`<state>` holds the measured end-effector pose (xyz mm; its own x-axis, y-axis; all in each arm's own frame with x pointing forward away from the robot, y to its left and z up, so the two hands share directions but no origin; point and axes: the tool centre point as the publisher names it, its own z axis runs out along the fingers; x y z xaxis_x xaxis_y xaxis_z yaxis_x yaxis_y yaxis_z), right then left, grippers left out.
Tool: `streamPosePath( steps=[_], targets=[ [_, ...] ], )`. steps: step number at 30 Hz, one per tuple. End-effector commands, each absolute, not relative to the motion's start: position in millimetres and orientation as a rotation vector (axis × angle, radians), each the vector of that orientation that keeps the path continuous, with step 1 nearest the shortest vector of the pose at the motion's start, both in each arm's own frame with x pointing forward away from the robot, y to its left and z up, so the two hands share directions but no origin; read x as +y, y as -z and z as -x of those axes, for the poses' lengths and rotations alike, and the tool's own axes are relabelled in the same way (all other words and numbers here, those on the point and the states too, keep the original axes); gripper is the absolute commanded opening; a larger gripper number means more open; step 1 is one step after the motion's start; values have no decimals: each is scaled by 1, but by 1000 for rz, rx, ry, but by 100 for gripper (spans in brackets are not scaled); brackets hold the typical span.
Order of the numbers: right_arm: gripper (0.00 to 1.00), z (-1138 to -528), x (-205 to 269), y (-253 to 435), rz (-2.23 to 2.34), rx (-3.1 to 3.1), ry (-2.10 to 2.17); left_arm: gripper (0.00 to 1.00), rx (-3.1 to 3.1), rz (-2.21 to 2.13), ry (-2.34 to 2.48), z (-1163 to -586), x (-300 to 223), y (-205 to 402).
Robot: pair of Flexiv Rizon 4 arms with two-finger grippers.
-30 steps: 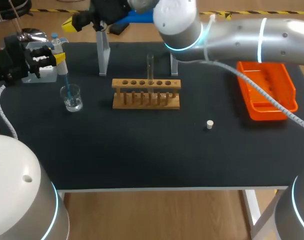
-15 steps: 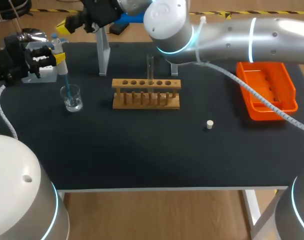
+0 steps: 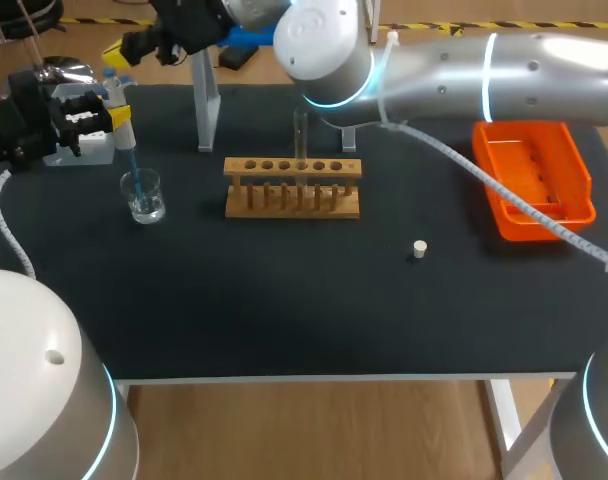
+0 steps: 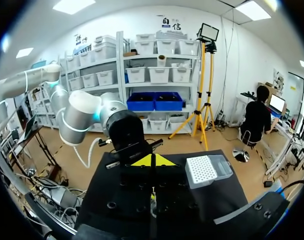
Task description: Invert the test tube, pick up the pipette, mount the tip to pipette, aspirate from beaker and dispense into the tube, eject the tip, return the pipette, and cap with the stopper.
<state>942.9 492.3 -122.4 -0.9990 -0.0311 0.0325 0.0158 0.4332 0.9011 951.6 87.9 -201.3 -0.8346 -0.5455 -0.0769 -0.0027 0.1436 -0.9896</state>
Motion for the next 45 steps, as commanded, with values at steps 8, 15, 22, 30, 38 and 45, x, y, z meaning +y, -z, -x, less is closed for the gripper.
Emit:
streamPosePath(
  steps=[8,15,22,30,38,45],
  targets=[
    [0,-946,499,125,-17,-2637,1623,0,2006,521,1737,-952,88,202],
    [0,-946,499,129,-13,-2642,1615,0,2006,521,1737,-952,88,202],
    [0,-946,499,132,-14,-2648,1602,0,2006,521,1737,-952,88,202],
    [0,-947,500,136,-20,-2653,1588,0,2006,521,1737,-952,88,202],
    [0,-946,501,139,-22,-2654,1577,0,2006,521,1737,-952,88,202],
    [0,-946,501,143,-20,-2654,1567,0,2006,521,1737,-952,88,202]
  ],
)
